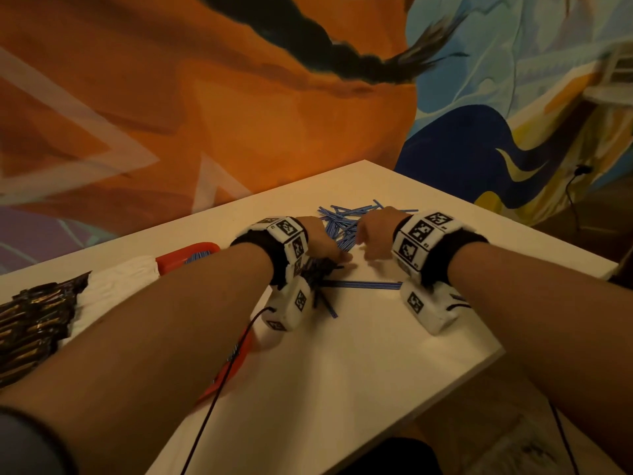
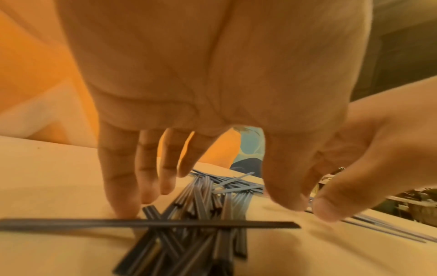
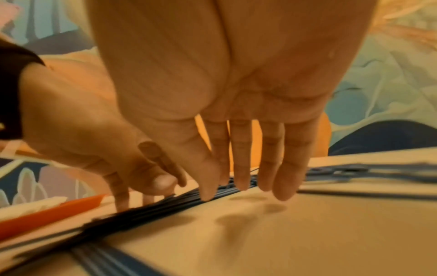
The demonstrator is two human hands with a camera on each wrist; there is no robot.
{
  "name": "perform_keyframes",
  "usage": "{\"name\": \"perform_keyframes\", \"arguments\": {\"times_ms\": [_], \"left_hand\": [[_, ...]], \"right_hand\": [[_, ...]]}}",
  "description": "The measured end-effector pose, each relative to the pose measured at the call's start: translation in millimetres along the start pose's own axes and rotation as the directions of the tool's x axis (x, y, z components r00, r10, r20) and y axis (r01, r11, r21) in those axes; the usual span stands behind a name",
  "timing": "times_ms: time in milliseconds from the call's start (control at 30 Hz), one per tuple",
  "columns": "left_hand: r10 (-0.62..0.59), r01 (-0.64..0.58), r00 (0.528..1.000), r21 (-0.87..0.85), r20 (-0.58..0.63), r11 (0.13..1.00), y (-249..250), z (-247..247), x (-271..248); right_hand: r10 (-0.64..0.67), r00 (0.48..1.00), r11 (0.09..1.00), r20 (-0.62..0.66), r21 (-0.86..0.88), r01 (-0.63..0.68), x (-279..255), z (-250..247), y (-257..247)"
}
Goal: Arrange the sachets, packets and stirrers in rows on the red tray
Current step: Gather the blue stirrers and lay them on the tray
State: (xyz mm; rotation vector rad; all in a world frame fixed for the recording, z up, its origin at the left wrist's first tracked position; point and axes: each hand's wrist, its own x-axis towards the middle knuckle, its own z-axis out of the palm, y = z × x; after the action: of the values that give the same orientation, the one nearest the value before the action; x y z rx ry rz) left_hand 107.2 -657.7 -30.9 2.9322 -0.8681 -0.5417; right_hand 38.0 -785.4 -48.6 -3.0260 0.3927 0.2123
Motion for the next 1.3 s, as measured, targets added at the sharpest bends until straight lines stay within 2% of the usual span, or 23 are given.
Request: {"name": "perform_keyframes", "arguments": {"times_ms": [100,200,300,600,667,767,833,900,967,1100,1300], "left_hand": [[0.023,-0.015,0.999,0.171,-0.04,0.985,10.1,5.5,1.0],[0.016,0.0,0.997,0.223,-0.072,0.975,16.1,7.6,4.4],[-0.002,0.022,0.996,0.229,-0.086,0.973,17.7,5.5,5.7],[-0.028,0.022,0.999,0.174,0.031,0.984,13.9,-3.7,-7.9],[-0.051,0.046,0.998,0.116,0.036,0.992,12.1,-8.4,-12.9],[-0.076,0.075,0.997,-0.184,0.006,0.98,1.5,-8.2,-12.0],[-0.116,0.118,0.993,-0.434,0.03,0.893,-4.4,-4.8,-8.2],[-0.181,0.15,0.983,-0.696,0.03,0.702,-7.7,-2.0,-8.3],[-0.248,0.173,0.968,-0.823,0.04,0.541,-10.5,-0.7,-12.6],[-0.265,0.126,0.964,-0.926,0.029,0.357,-11.2,-3.5,-19.6],[-0.24,0.052,0.971,-0.97,-0.006,0.238,-10.0,-12.5,-26.0]], "right_hand": [[0.038,0.999,0.996,0.008,-0.076,-0.037,0.6,1.5,5.6],[0.033,0.999,0.994,0.008,-0.106,-0.032,1.3,1.1,7.2],[0.026,0.999,0.99,0.022,-0.138,-0.023,1.8,1.1,8.0],[-0.025,0.998,0.98,0.052,-0.194,0.035,6.7,2.5,3.9],[-0.031,0.998,0.979,0.052,-0.199,0.041,7.0,2.8,5.1],[-0.028,0.998,0.982,0.048,-0.184,0.037,5.2,2.2,5.7],[-0.024,0.999,0.983,0.044,-0.18,0.031,4.4,3.0,5.3],[-0.02,0.999,0.983,0.045,-0.18,0.028,4.5,4.3,5.4],[-0.018,0.999,0.984,0.052,-0.176,0.027,3.0,4.7,5.0],[-0.02,0.998,0.987,0.052,-0.16,0.028,4.4,8.0,7.1],[-0.029,0.998,0.989,0.055,-0.141,0.037,1.4,9.6,8.3]]}}
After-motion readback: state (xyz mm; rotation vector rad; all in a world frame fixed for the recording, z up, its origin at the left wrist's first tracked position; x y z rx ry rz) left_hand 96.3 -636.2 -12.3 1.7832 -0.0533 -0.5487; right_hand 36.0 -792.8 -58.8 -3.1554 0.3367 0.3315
